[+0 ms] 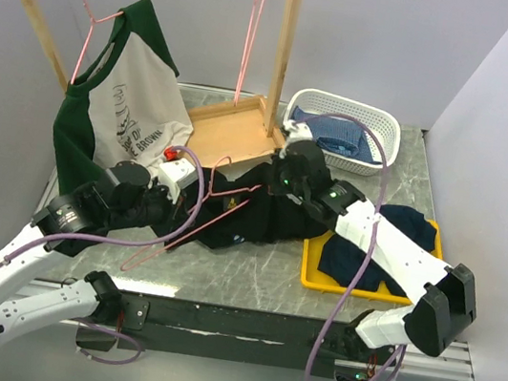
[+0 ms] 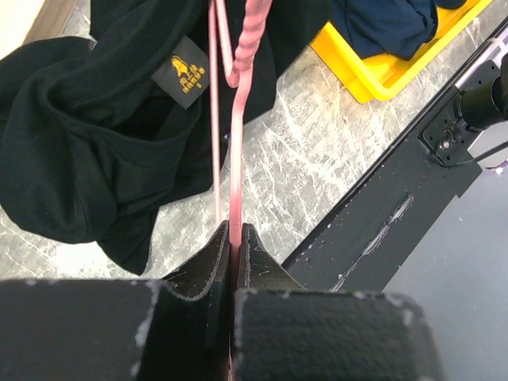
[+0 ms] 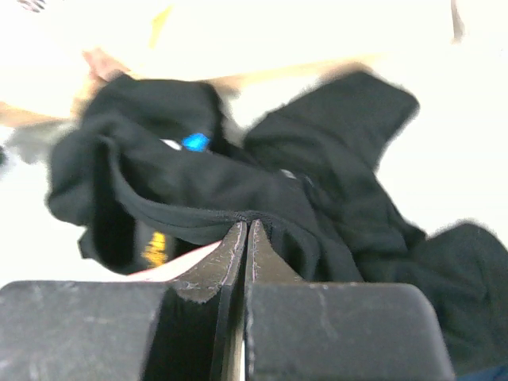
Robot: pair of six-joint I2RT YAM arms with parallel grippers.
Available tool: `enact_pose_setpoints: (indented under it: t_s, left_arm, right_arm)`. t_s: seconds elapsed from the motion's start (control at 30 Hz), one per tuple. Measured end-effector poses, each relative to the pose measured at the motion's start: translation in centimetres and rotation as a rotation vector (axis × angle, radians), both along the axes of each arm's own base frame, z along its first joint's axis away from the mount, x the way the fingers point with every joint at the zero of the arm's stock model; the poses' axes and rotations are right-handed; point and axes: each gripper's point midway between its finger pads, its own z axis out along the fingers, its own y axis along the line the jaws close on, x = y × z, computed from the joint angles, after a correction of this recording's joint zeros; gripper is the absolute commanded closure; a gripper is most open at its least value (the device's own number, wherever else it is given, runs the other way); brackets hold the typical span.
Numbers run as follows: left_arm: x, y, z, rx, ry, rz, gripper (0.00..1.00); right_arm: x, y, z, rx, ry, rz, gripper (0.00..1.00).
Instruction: Place the t-shirt on the hanger
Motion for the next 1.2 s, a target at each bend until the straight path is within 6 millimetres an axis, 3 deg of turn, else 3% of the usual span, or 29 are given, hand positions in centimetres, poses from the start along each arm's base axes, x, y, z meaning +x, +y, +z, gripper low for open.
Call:
enact_pose_setpoints:
  t_s: [0.2, 0.3, 0.57, 0.7, 0.8, 0.93, 1.03, 1.1, 1.2]
  left_arm:
    - [0.4, -0.1, 0.3, -0.028, -0.019, 0.02, 0.99]
    - [1.0, -0.2, 0.8, -0.072, -0.051, 0.059, 0.99]
    - [2.7, -0.3, 2.0, -0.275, -0.148, 0.183, 0.99]
    - [3.1, 0.1, 2.0, -0.361, -0.183, 0.241, 0.99]
    - [3.6, 0.2, 3.8, -0.439, -0.236, 0.264, 0.99]
    - [4.0, -0.2, 5.7, -0.496, -0.28, 0.26, 0.99]
    - [4.1, -0.3, 6.3, -0.516, -0.295, 0.259, 0.99]
    - [4.0, -0.2, 6.6, -0.53, -0.302, 0.258, 0.99]
    - [3.7, 0.3, 7.3, -0.572, -0.327, 0.267, 0.99]
  right_arm:
    - [-1.7, 6.1, 5.7, 0.001, -0.129, 0.155, 1.0]
    - [-3.4, 8.2, 6.7, 0.017, -0.139, 0.23, 1.0]
    - [-5.8, 10.1, 7.6, 0.065, -0.121, 0.335, 1.0]
    - [-7.4, 11.4, 9.5, 0.099, -0.146, 0.382, 1.0]
    - [-9.8, 12.2, 10.4, 0.121, -0.148, 0.446, 1.0]
    - [-11.2, 12.3, 11.3, 0.137, -0.157, 0.467, 0.95]
    - [-11.2, 11.9, 11.5, 0.137, -0.158, 0.458, 0.8]
    - [-11.1, 11.8, 11.4, 0.132, -0.153, 0.454, 0.63]
    - [-11.1, 11.4, 10.8, 0.116, -0.15, 0.442, 0.5]
